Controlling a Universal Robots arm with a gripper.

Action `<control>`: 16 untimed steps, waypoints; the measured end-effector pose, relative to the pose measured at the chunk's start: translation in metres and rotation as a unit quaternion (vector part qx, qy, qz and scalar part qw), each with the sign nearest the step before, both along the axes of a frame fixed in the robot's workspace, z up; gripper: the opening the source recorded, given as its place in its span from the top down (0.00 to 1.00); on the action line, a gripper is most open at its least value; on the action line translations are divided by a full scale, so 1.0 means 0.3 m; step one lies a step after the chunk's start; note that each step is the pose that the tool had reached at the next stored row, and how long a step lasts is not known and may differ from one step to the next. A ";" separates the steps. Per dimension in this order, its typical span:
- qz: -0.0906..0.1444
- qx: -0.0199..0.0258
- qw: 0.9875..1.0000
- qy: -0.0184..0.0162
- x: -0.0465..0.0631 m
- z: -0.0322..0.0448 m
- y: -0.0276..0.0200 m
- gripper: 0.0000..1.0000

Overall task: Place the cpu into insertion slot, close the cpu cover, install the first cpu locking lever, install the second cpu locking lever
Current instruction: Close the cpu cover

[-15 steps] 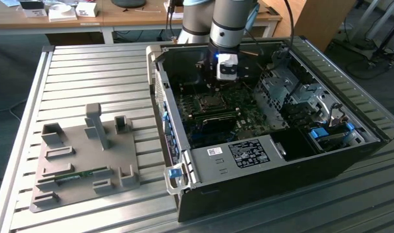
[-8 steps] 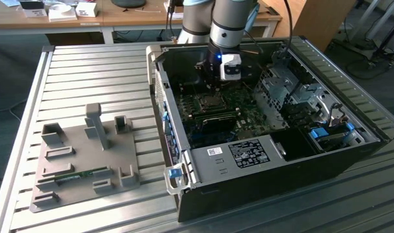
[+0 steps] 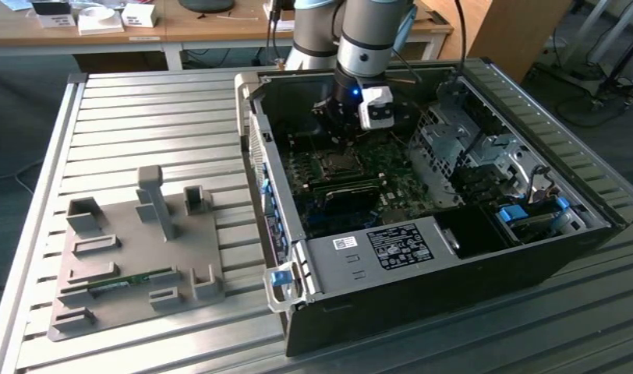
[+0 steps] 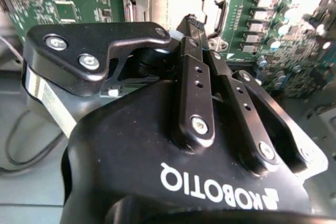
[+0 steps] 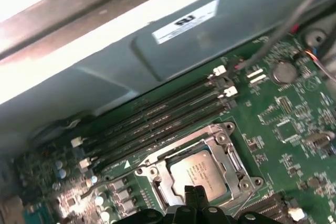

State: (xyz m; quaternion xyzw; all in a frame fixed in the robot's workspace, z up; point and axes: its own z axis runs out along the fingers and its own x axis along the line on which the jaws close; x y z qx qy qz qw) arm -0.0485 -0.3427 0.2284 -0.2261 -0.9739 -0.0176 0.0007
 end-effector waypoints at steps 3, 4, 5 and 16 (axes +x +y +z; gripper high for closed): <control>0.028 0.000 1.000 0.000 0.000 -0.001 0.000 0.89; 0.037 0.000 0.999 0.000 0.000 -0.001 0.000 0.89; 0.046 0.000 0.999 0.000 0.000 -0.001 0.000 0.89; 0.123 0.003 0.992 -0.004 0.000 -0.004 0.000 0.89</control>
